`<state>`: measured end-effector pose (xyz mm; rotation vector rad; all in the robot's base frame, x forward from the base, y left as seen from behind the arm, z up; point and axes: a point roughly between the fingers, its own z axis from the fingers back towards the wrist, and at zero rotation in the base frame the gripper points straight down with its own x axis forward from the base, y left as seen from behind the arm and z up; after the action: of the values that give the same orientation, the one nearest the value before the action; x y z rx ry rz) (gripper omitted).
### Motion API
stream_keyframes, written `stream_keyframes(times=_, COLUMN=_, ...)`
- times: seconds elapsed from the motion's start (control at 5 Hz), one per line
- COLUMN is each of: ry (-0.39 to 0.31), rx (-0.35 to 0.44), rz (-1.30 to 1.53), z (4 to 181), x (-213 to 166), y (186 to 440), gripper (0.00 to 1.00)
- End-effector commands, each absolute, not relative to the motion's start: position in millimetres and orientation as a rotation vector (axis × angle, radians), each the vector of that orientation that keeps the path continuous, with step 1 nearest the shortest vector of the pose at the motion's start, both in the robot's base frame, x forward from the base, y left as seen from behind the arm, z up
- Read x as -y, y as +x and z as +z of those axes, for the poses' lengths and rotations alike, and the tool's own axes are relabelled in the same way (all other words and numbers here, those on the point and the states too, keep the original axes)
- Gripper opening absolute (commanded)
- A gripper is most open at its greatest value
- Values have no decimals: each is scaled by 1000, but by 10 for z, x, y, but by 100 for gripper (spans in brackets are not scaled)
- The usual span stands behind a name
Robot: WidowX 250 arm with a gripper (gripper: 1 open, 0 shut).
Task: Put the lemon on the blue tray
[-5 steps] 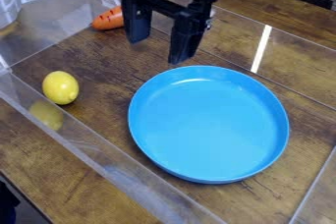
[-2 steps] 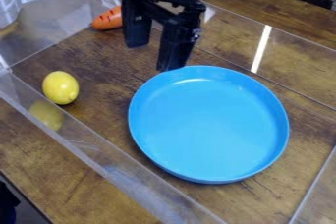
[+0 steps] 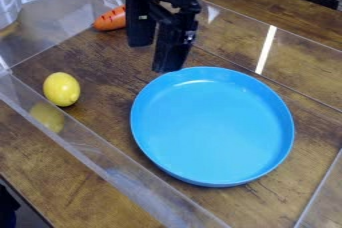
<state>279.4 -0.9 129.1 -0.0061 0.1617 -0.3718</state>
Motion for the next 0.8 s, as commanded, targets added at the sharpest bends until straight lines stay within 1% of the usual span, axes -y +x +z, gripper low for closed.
stream_keyframes(times=0.0, ry=3, rx=-139, rz=-439, z=1325, x=-24, y=2812, gripper=100)
stream_keyframes(times=0.4, ry=-2, rx=-155, rz=-381, z=1409, x=-112, y=2924, gripper=100)
stream_keyframes(times=0.6, ry=-4, rx=-164, rz=-371, z=1333, x=-68, y=2898, gripper=100)
